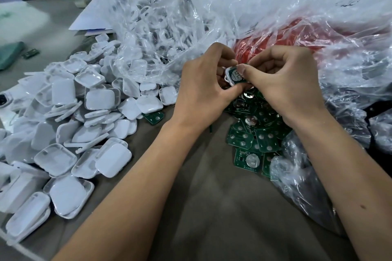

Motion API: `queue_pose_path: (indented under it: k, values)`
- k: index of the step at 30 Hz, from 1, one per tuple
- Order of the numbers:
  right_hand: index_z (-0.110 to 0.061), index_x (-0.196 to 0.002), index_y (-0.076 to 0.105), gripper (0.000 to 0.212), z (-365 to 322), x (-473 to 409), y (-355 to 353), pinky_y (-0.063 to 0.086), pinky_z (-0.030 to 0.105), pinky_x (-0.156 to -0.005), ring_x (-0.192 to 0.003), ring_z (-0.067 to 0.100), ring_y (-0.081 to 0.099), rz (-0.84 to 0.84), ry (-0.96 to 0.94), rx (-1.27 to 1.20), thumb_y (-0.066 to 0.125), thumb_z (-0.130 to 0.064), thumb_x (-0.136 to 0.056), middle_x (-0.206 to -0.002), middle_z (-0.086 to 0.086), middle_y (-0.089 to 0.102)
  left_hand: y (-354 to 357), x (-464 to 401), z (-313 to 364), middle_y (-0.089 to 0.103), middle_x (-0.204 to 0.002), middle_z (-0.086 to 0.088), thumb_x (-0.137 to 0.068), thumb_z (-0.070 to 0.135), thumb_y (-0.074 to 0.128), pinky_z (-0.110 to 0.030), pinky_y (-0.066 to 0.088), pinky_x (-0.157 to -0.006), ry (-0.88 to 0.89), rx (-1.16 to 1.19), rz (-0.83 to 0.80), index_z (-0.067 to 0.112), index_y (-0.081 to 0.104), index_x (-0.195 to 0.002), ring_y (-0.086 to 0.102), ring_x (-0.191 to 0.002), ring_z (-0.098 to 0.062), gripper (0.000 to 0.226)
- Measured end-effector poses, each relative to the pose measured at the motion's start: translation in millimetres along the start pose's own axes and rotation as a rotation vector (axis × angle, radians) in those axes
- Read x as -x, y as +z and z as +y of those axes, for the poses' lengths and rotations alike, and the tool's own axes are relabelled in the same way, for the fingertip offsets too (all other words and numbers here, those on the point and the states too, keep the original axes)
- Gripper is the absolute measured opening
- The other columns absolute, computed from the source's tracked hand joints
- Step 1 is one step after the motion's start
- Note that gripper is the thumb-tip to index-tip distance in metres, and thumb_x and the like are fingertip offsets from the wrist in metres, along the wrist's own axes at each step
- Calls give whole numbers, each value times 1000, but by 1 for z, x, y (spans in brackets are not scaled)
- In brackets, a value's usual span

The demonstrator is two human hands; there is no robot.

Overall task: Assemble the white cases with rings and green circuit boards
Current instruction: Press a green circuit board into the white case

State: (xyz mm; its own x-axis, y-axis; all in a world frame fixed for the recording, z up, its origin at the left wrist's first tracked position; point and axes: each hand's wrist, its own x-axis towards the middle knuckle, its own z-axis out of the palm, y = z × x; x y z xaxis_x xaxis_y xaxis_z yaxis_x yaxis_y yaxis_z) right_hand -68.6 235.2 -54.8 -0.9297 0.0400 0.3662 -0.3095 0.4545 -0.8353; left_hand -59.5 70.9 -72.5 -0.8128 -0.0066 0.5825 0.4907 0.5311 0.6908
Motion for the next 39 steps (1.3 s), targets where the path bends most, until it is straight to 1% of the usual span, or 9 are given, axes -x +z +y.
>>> queue_pose_path:
  k: [6, 10, 14, 19, 23, 26, 33, 35, 39]
  values:
    - [-20, -89, 76, 27, 2, -1, -3, 62, 42, -62, -69, 20, 73, -20, 48, -38, 92, -37, -76, -76, 0, 75, 0, 0, 1, 73, -93, 8, -67, 18, 93, -26, 60, -65, -1, 67, -14, 13, 65, -104, 72, -79, -5, 47]
    - [-16, -89, 79, 16, 2, -2, -6, 43, 21, -43, -52, 10, 60, -146, 167, -225, 90, -24, -81, -67, 1, 72, -3, 1, 3, 76, -94, 5, -66, 20, 96, -31, 62, -68, -36, 151, -46, 10, 64, -105, 74, -82, -7, 50]
    - [-2, -89, 75, 15, 0, -3, -9, 38, 19, -40, -49, 11, 51, -192, 261, -422, 86, -9, -83, -64, 5, 68, -6, 1, 5, 78, -96, 1, -67, 16, 97, -39, 63, -69, -111, 265, -51, 7, 64, -109, 75, -83, -14, 55]
    - [-8, -81, 65, 17, -6, -1, -4, 34, 16, -37, -46, 7, 49, -164, 359, -677, 81, -2, -83, -62, 2, 63, -9, -1, 4, 77, -111, -10, -72, 5, 91, -49, 61, -87, -265, 569, -79, 2, 61, -122, 73, -98, -36, 58]
    - [-11, -81, 61, 19, -13, 2, -5, 35, 11, -38, -49, 4, 49, -220, 419, -964, 78, -10, -73, -87, 10, 69, -7, -2, 1, 72, -118, -14, -81, -11, 69, -31, 56, -92, -411, 1011, -199, 1, 60, -128, 69, -109, -22, 49]
    - [-12, -80, 60, 16, -18, 4, -6, 36, 10, -38, -50, 2, 49, -248, 426, -1061, 75, -9, -78, -93, 8, 72, -4, -2, 2, 74, -112, -7, -86, -7, 65, -22, 54, -89, -518, 1222, -239, 6, 62, -125, 69, -103, -13, 41]
    - [-14, -75, 52, 30, -22, 8, -1, 33, 19, -37, -46, 10, 46, -134, 221, -745, 77, -5, -90, -66, 10, 52, -4, -5, 2, 69, -111, -13, -82, 13, 70, -28, 57, -91, -651, 1442, -312, 3, 62, -128, 69, -96, -20, 47]
    - [-12, -81, 58, 25, -22, 7, -3, 40, 25, -42, -51, 13, 50, -64, 85, -578, 82, -8, -87, -71, 13, 54, -5, -5, 1, 70, -112, -17, -84, 15, 67, -33, 61, -90, -685, 1481, -344, -1, 64, -124, 72, -97, -25, 43]
    - [-12, -100, 75, 20, -23, 4, -12, 51, 52, -55, -68, 40, 58, -63, -184, -236, 86, -21, -85, -88, 13, 69, -7, -6, -2, 69, -115, -25, -79, 12, 77, -37, 63, -81, -705, 1553, -417, -5, 68, -115, 75, -95, -34, 41]
